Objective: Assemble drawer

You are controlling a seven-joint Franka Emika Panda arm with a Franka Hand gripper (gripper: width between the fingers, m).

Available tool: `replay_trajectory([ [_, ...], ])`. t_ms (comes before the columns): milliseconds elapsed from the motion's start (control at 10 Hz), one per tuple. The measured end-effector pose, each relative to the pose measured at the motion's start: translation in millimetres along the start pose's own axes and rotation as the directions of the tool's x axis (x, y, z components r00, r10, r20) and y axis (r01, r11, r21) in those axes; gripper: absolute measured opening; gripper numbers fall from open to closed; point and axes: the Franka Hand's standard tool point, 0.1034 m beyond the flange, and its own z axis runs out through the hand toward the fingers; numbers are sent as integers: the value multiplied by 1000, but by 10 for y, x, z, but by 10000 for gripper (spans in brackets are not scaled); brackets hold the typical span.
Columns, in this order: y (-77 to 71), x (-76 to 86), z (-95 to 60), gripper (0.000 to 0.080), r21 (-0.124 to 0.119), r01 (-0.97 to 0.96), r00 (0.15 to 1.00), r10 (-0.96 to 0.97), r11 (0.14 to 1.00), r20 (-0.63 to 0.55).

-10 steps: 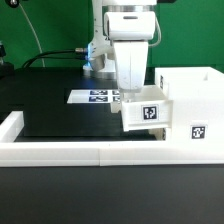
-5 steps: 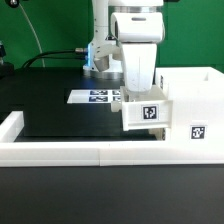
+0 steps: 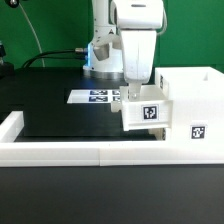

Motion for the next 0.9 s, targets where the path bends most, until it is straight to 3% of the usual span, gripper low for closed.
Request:
replay_trajectory([
  [100,11,-12,-73,614,-2,-1,1000,1,1000,3],
  [300,22,-154,-199,642,-12,-14,1000,14,1000,12],
  [500,27,-386,-264,648,-22,16,1000,-16,1000,15],
  [600,44,-591,-290,649,-26,34,999,-34,999,8],
  [700,44,-713,-282,649,-26,43,999,-43,999,9],
  [900,-17,-881,-133,649,1,96,995,-96,995,-41],
])
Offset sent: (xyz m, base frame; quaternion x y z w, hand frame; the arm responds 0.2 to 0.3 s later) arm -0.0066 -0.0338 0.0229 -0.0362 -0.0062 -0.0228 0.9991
